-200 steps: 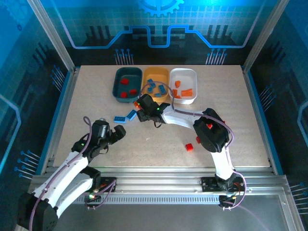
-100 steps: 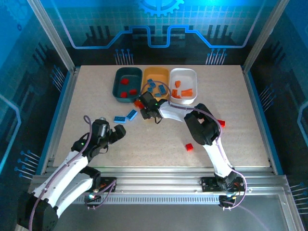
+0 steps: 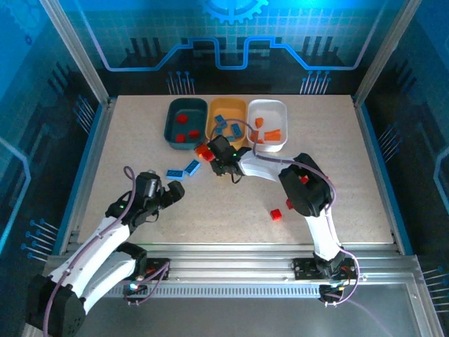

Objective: Sort the legos into containers by color

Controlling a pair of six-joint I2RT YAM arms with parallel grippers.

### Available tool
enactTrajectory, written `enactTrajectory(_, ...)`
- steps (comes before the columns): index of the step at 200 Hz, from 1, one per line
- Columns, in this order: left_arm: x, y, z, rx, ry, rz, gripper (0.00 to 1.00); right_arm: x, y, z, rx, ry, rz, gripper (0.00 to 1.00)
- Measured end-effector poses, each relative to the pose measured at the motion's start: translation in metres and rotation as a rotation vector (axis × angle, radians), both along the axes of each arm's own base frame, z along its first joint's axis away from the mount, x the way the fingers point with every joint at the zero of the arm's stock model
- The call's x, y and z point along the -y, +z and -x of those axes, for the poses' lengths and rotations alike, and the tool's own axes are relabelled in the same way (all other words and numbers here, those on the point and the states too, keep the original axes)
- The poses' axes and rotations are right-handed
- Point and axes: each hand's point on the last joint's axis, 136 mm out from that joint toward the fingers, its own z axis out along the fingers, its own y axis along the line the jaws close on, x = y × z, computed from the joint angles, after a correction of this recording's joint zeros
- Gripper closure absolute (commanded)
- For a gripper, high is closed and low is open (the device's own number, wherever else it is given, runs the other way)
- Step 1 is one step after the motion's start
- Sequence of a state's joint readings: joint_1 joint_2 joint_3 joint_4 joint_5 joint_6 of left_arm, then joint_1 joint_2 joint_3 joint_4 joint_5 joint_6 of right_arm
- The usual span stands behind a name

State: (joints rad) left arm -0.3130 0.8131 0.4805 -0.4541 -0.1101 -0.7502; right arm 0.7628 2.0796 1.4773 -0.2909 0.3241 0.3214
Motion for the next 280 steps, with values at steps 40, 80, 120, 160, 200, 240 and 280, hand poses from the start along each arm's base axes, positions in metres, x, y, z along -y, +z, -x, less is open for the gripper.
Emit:
enactTrajectory(40,0.012,0.0,-0.005,0.001,-0.036,0.047,0.01,0.031,0.068,-0.026,0.108,-0.079,-0.086,0.7)
enactTrajectory(80,0.038,-0.012,-0.01,-0.041,-0.136,0.101,0.01,0.122,0.079,-0.083,0.128,-0.292,-0.048,0.69)
enactTrajectory(120,0.073,-0.02,-0.014,-0.102,-0.265,0.095,0.01,0.185,0.056,-0.125,0.069,-0.427,-0.007,0.59)
enactTrajectory(160,0.094,-0.009,-0.027,-0.074,-0.318,0.1,0.01,0.202,0.041,-0.129,0.014,-0.454,0.018,0.3)
enactTrajectory(200,0.095,-0.002,-0.032,-0.055,-0.31,0.096,0.01,0.203,0.073,-0.103,0.045,-0.449,-0.017,0.28)
enactTrajectory(240,0.057,0.03,-0.033,0.043,-0.162,0.04,0.01,0.195,0.14,-0.015,0.168,-0.431,-0.123,0.27)
enactTrajectory(280,0.007,0.07,-0.031,0.174,0.021,0.034,0.01,0.186,0.124,0.067,0.138,-0.384,-0.165,0.27)
